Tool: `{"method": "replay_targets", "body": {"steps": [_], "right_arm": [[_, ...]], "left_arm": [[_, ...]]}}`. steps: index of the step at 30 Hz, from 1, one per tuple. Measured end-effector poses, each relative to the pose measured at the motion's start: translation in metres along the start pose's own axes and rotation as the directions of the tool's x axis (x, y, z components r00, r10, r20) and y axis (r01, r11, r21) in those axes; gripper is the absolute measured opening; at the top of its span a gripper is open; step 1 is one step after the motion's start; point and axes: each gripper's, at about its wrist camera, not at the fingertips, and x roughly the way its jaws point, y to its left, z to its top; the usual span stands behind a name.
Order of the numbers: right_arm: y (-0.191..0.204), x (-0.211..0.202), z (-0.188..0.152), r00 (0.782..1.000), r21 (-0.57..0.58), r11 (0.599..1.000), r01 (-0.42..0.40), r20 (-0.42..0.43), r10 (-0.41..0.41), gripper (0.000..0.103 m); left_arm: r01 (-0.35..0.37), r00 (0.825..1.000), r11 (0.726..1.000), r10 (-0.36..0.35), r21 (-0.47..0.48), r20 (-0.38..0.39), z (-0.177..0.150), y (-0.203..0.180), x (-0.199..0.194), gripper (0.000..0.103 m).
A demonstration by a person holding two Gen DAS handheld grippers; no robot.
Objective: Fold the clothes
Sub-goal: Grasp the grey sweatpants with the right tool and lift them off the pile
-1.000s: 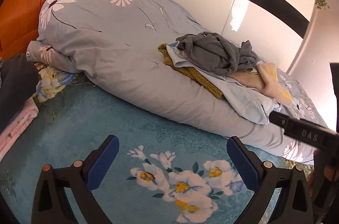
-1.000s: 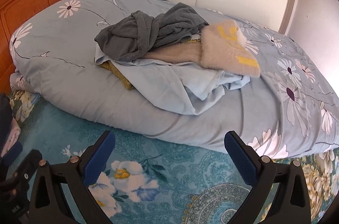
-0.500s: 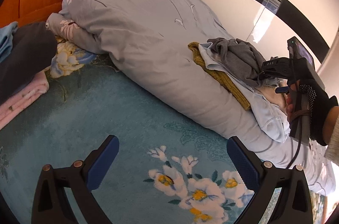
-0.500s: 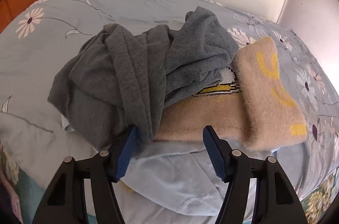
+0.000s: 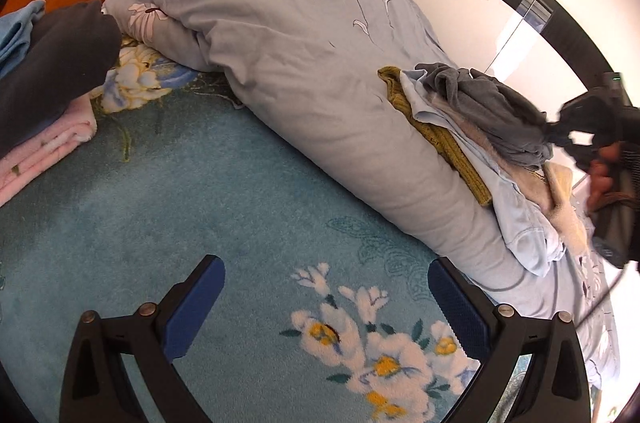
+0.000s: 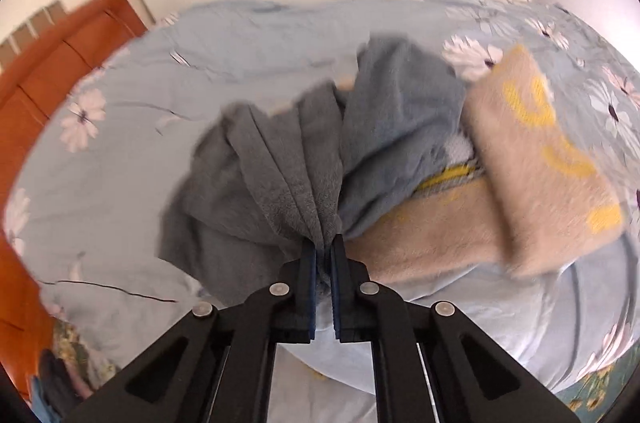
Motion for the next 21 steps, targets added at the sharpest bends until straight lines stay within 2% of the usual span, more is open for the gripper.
{"method": "replay_targets", "body": {"steps": [6, 10, 11, 16, 21], "right_arm": [[-0.017, -0.114, 0.01, 0.98, -0.038, 0.985, -0.168, 0.1, 0.171, 0.005], [-0.032, -0.176, -0.004, 0.96, -0.043, 0.964, -0.261, 0.094, 0.264, 0.005], [-0.039, -0.191, -0.014, 0.957, -0.039, 0.961, -0.275, 0.086, 0.278, 0.005], [-0.089, -0.247, -0.066, 0.942, 0.04, 0.944, -0.327, 0.091, 0.323, 0.005], [-0.135, -0.309, -0.113, 0.932, 0.11, 0.928, -0.355, 0.122, 0.342, 0.005]], "left_arm": [[0.016, 1.0, 1.0, -0.016, 0.001, -0.019, -0.005, 0.003, -0.015, 0.103], [0.069, 0.997, 0.996, -0.071, -0.061, -0.035, -0.009, 0.013, -0.032, 0.103], [0.083, 0.995, 0.994, -0.086, -0.078, -0.042, -0.009, 0.015, -0.035, 0.103], [0.088, 0.995, 0.996, -0.089, -0.028, -0.049, -0.015, 0.002, -0.054, 0.103], [0.094, 0.995, 0.992, -0.09, 0.081, -0.05, -0.02, -0.017, -0.076, 0.103]]}}
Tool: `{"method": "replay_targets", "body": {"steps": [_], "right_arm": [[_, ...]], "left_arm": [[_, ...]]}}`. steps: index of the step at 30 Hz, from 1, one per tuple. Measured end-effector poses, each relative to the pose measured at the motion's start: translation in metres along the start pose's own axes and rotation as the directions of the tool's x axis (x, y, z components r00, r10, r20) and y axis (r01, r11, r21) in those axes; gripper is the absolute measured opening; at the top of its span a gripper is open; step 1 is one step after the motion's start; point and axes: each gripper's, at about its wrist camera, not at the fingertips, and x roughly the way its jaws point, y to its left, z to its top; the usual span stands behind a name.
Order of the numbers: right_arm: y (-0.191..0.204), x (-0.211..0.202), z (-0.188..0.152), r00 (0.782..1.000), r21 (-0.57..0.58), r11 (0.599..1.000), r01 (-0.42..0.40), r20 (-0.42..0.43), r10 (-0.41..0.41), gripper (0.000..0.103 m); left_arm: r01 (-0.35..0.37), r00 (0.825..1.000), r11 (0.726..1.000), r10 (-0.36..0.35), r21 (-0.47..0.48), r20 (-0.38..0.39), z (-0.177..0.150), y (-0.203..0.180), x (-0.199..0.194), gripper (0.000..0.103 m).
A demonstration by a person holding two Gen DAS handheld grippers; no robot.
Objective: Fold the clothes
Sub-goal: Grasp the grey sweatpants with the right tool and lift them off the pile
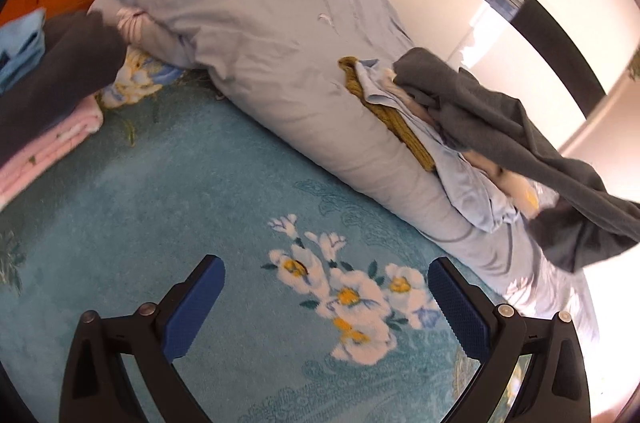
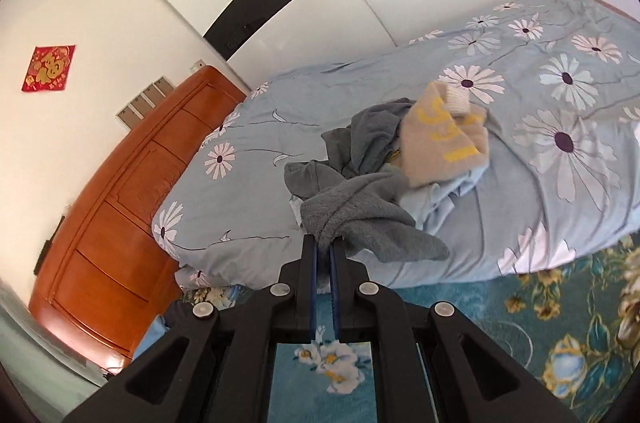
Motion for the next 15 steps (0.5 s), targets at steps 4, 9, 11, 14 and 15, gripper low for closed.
{"method": "replay_targets", "body": {"steps": [4, 9, 11, 14, 15], "right_arm": [[-0.013, -0.062, -0.029, 1.0, -0.001, 1.0, 0.022, 0.019, -0.022, 0.005], [-0.054, -0.141, -0.058, 0.986, 0.067, 0.987, 0.146, 0.067, -0.15, 0.005], [-0.078, -0.169, -0.069, 0.973, 0.129, 0.97, 0.205, 0.081, -0.216, 0.005], [-0.11, -0.204, -0.082, 0.947, 0.19, 0.941, 0.281, 0.107, -0.304, 0.005], [-0.122, -0.212, -0.084, 0.935, 0.205, 0.928, 0.311, 0.108, -0.337, 0.005]], "left_arm": [[0.005, 1.0, 1.0, -0.005, 0.017, -0.015, 0.001, -0.005, -0.014, 0.103], [0.003, 1.0, 0.998, -0.002, 0.07, -0.012, 0.001, -0.014, -0.03, 0.103], [0.005, 1.0, 0.996, -0.003, 0.092, -0.019, 0.0, -0.017, -0.034, 0.103], [-0.003, 1.0, 0.993, 0.007, 0.117, -0.027, -0.002, -0.022, -0.038, 0.103], [-0.005, 0.999, 0.992, 0.009, 0.125, -0.032, -0.003, -0.023, -0.039, 0.103]]}}
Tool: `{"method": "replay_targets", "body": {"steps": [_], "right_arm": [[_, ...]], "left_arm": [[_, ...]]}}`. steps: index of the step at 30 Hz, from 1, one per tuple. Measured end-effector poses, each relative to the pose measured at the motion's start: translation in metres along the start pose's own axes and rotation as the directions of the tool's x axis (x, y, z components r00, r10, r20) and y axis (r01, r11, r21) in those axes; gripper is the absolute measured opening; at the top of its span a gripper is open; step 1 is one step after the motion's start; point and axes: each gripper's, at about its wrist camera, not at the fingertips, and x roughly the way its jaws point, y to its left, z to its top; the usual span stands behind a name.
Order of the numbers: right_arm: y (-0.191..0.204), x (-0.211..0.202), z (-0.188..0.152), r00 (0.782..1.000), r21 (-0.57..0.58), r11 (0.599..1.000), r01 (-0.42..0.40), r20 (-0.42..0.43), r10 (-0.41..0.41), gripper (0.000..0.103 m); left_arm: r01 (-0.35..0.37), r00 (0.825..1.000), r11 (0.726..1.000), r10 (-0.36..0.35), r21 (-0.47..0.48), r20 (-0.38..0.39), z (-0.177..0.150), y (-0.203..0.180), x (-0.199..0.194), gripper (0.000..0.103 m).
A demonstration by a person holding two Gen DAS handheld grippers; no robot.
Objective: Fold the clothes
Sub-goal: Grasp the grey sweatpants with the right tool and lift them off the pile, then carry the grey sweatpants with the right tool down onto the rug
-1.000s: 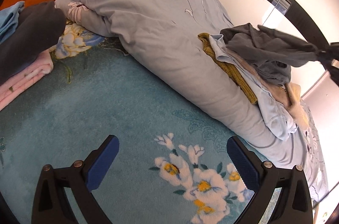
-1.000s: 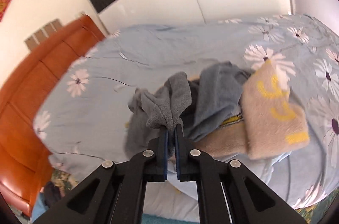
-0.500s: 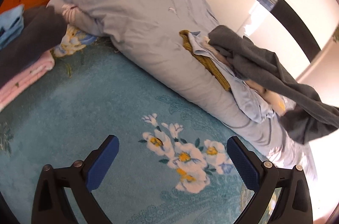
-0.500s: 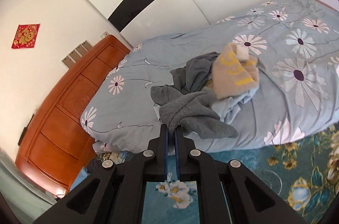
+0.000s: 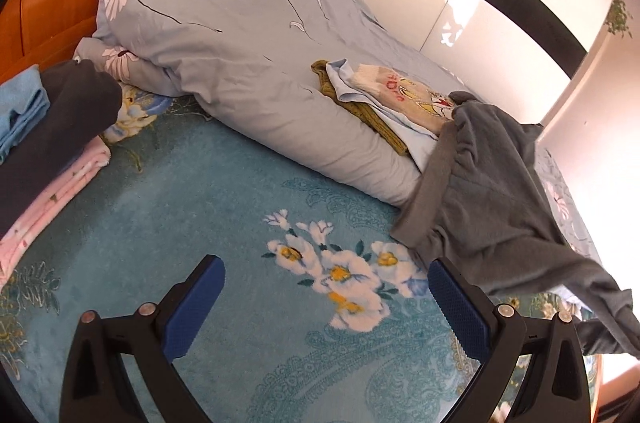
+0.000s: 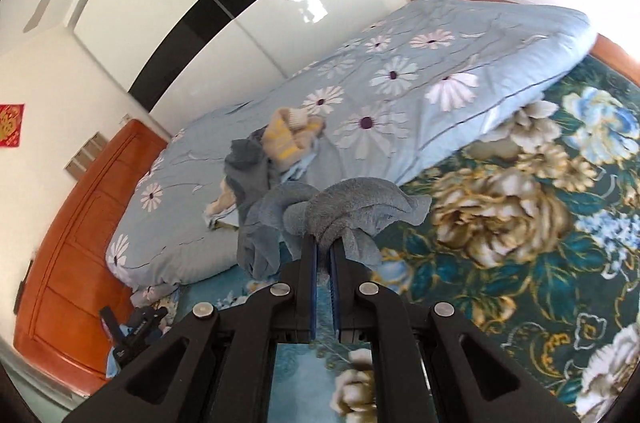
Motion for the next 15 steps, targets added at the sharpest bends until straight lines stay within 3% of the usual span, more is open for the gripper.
{"method": "replay_targets", "body": {"steps": [4, 10, 13, 15], "right_arm": [[-0.057, -0.002, 0.0, 0.991, 0.069, 0.988, 0.136, 0.011, -0.137, 0.005], [-0.144, 0.034, -0.021, 0.959, 0.196, 0.94, 0.28, -0.09, -0.268, 0.005], [-0.155, 0.054, -0.029, 0.934, 0.16, 0.925, 0.345, -0.155, -0.322, 0.006], [-0.152, 0.06, -0.032, 0.929, 0.132, 0.926, 0.355, -0.161, -0.333, 0.006]], "left_arm": [[-0.026, 1.0, 0.999, 0.026, 0.033, -0.008, -0.003, -0.005, -0.003, 0.103], [-0.02, 0.999, 0.999, 0.021, 0.049, -0.027, -0.004, -0.007, -0.006, 0.103], [-0.031, 0.999, 0.998, 0.033, 0.062, -0.035, -0.005, -0.01, -0.004, 0.103], [-0.039, 0.998, 0.996, 0.043, 0.08, -0.045, -0.006, -0.013, -0.002, 0.103]]}}
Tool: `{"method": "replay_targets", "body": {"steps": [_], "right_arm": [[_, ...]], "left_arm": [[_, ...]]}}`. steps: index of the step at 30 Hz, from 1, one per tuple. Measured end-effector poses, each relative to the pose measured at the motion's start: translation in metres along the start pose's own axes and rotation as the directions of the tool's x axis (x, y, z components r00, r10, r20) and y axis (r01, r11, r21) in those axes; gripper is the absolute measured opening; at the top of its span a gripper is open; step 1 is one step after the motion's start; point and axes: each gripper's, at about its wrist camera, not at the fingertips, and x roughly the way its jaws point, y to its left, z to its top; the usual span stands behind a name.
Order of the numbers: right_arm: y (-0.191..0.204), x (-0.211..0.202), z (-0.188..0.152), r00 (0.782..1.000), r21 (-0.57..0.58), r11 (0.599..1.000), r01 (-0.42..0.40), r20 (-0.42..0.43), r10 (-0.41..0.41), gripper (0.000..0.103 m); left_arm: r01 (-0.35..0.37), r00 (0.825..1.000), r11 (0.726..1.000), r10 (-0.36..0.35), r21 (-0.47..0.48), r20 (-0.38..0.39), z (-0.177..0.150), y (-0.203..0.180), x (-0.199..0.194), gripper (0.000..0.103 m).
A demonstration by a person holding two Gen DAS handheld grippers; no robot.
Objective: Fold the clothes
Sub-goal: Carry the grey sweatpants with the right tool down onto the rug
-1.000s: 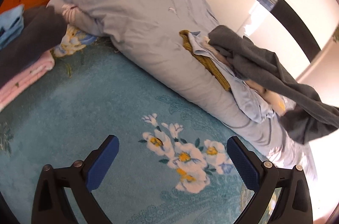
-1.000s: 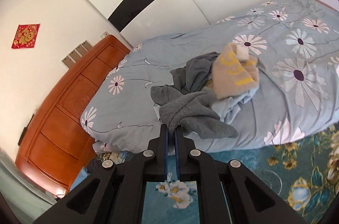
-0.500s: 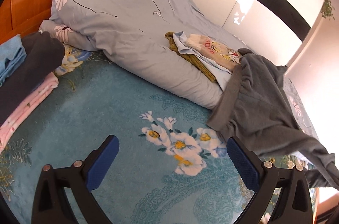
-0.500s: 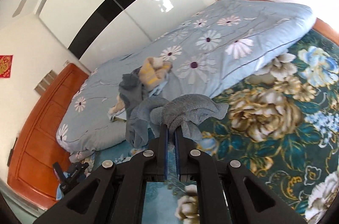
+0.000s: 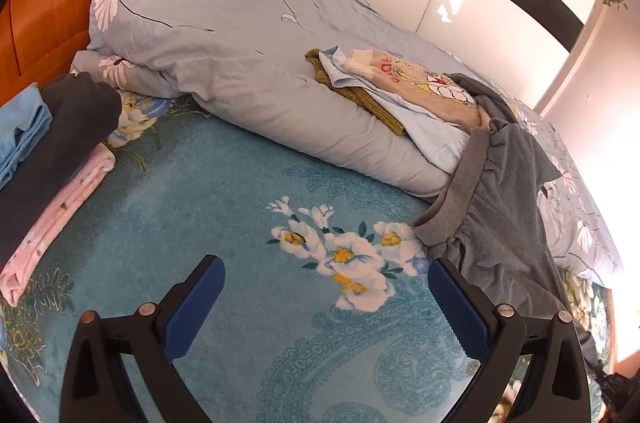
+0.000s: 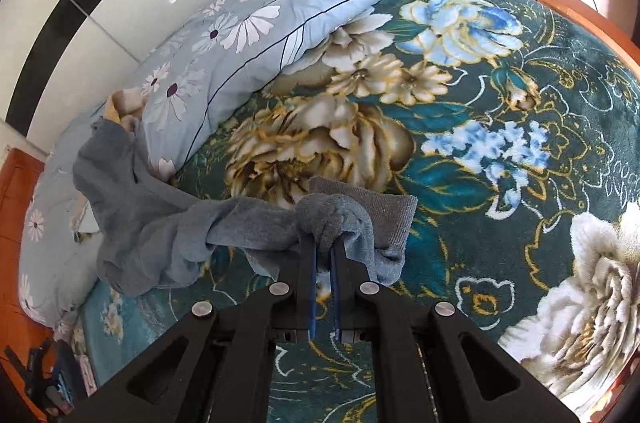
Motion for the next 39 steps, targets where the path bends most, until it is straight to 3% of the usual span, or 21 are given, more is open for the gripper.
{"method": "replay_targets", "body": {"steps": [4, 7, 8, 11, 13, 16, 18, 24, 28, 33, 37, 39], "right_arm": [[0.011, -0.002, 0.0, 0.999, 0.008, 0.999, 0.034, -0.005, -0.034, 0.014], [0.026, -0.017, -0.009, 0.994, -0.08, 0.991, 0.111, 0.027, -0.109, 0.041], [0.033, -0.025, -0.014, 0.987, -0.129, 0.979, 0.157, 0.055, -0.151, 0.049], [0.062, -0.042, -0.03, 0.95, -0.276, 0.915, 0.295, 0.189, -0.249, 0.055], [0.09, -0.037, -0.035, 0.958, -0.356, 0.896, 0.265, 0.203, -0.202, 0.057], [0.147, -0.006, -0.041, 0.991, -0.461, 0.88, 0.109, 0.124, -0.058, 0.057], [0.193, 0.027, -0.05, 0.998, -0.533, 0.846, 0.014, 0.057, 0.02, 0.057], [0.317, 0.124, -0.092, 0.983, -0.663, 0.727, -0.181, -0.15, 0.108, 0.057], [0.372, 0.159, -0.125, 0.974, -0.747, 0.627, -0.218, -0.205, 0.095, 0.057], [0.396, 0.197, -0.15, 0.98, -0.808, 0.569, -0.151, -0.199, -0.023, 0.057], [0.393, 0.209, -0.15, 0.983, -0.803, 0.585, -0.111, -0.177, -0.057, 0.055], [0.392, 0.21, -0.147, 0.984, -0.8, 0.593, -0.092, -0.166, -0.072, 0.042]], "left_arm": [[-0.006, 1.0, 0.999, 0.006, 0.039, -0.011, -0.002, -0.007, 0.001, 0.103], [0.05, 0.999, 0.999, -0.05, 0.0, -0.02, -0.005, -0.007, 0.002, 0.103], [0.059, 0.998, 0.998, -0.059, -0.013, -0.024, -0.006, -0.007, 0.004, 0.103], [0.072, 0.997, 0.997, -0.073, -0.032, -0.034, -0.008, -0.01, 0.012, 0.103], [0.073, 0.996, 0.997, -0.075, -0.037, -0.044, -0.008, -0.01, 0.016, 0.103], [0.067, 0.996, 0.997, -0.069, -0.04, -0.055, -0.008, -0.008, 0.021, 0.103], [0.063, 0.996, 0.997, -0.066, -0.042, -0.063, -0.009, -0.007, 0.025, 0.103], [0.053, 0.995, 0.995, -0.059, -0.082, -0.081, -0.01, 0.0, 0.036, 0.103], [0.049, 0.993, 0.993, -0.059, -0.108, -0.099, -0.01, 0.004, 0.046, 0.103], [0.054, 0.99, 0.989, -0.071, -0.141, -0.12, -0.012, 0.007, 0.058, 0.103], [0.055, 0.987, 0.985, -0.078, -0.164, -0.14, -0.012, 0.011, 0.067, 0.103], [0.062, 0.985, 0.98, -0.09, -0.191, -0.144, -0.013, 0.015, 0.068, 0.103]]}}
